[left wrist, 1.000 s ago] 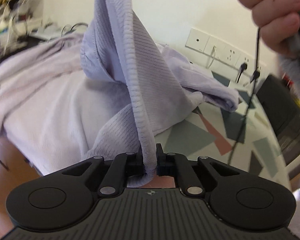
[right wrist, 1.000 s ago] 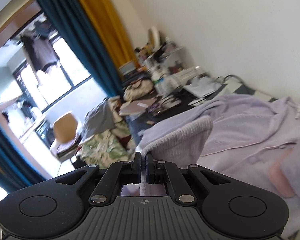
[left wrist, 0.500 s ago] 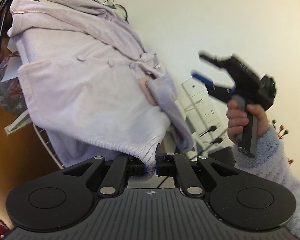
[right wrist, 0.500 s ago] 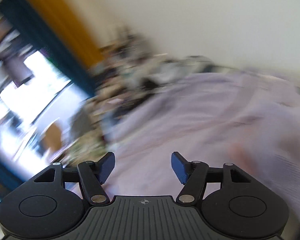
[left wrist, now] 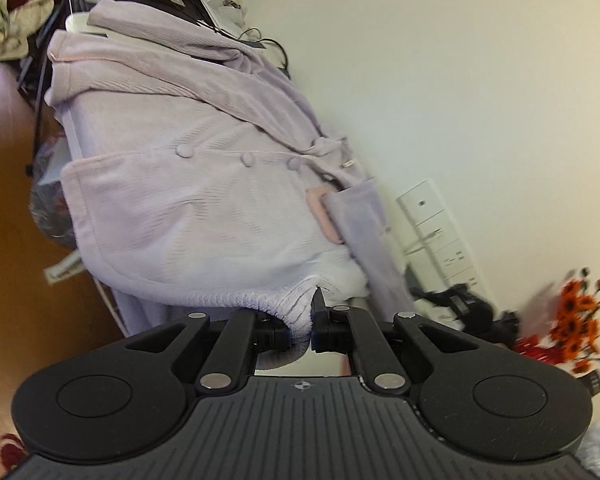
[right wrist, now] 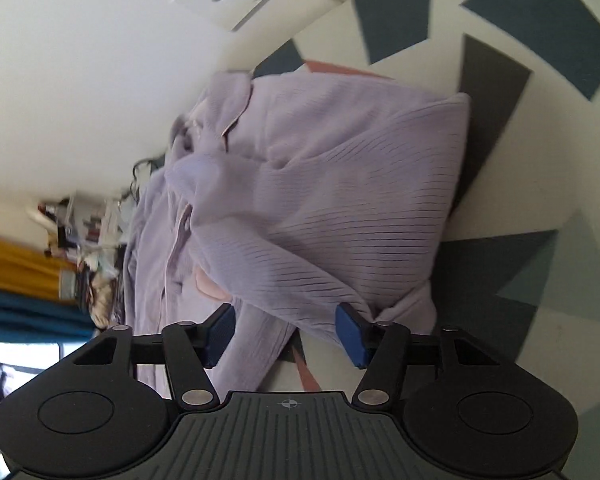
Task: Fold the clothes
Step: 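Grasp the ribbed hem with the left gripper while the right gripper releases the fabric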
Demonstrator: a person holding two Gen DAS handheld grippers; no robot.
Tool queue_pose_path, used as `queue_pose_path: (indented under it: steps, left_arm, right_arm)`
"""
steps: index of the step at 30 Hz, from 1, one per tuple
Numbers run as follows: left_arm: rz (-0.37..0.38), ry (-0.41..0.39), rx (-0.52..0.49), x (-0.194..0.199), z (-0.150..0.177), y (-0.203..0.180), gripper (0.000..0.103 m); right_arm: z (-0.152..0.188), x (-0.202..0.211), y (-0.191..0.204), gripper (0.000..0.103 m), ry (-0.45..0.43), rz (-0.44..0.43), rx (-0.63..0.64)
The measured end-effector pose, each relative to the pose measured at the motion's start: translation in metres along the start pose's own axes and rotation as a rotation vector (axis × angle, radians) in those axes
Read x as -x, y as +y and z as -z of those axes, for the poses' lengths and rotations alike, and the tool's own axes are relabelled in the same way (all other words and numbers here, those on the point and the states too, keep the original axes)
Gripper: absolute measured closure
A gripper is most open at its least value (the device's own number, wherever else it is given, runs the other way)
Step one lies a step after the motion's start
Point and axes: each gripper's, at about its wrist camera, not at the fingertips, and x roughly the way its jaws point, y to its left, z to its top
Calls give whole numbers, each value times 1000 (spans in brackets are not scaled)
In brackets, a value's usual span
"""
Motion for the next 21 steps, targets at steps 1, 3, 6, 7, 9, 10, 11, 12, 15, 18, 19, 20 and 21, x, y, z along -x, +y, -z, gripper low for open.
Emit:
queue_pose_path:
  steps: [1, 3, 6, 7, 9, 10, 11, 12, 15, 18, 19, 20, 21]
  left_arm:
    - [-13, 0, 7, -1, 1, 0, 95]
    - [-32, -2, 30, -1, 2, 2, 95]
    - [-46, -8, 64, -3, 3, 6, 95]
    - [-49, -9, 71, -4, 4, 6, 95]
    - [-53, -12, 77, -5, 4, 6, 95]
    - [-56, -13, 76, -5, 5, 5, 95]
    - [-59, -13, 75, -5, 4, 4, 95]
    - [-63, -12, 74, -5, 4, 3, 95]
    - [-74, -14, 66, -4, 2, 0, 95]
    - [-78, -20, 49, -3, -3, -6, 95]
    - [-87, -25, 29, -2, -5, -9, 95]
    - [-98, -30, 5, -2, -9, -13, 95]
    - [-105, -37, -20, -2, -12, -18, 95]
  right_arm:
    - [0, 7, 6, 51, -32, 11, 47]
    - [0, 24, 17, 40, -121, 67, 161]
    - [-6, 31, 13, 38, -160, 183, 202]
    - [-9, 32, 10, 39, -162, 223, 203]
    - [-13, 26, -3, 44, -150, 281, 162]
    - [-14, 22, -11, 45, -139, 290, 133]
    - [-15, 19, -20, 46, -129, 275, 104]
    - [-17, 16, -28, 47, -124, 260, 79]
    - [-25, 1, -37, 56, -144, 230, 20]
    - [-41, -7, -24, 95, -145, 203, -26]
    - [-47, -9, -18, 95, -145, 193, -36]
    - [-53, -10, -7, 95, -156, 179, -22]
    - [-61, -4, 12, 96, -195, 153, 39]
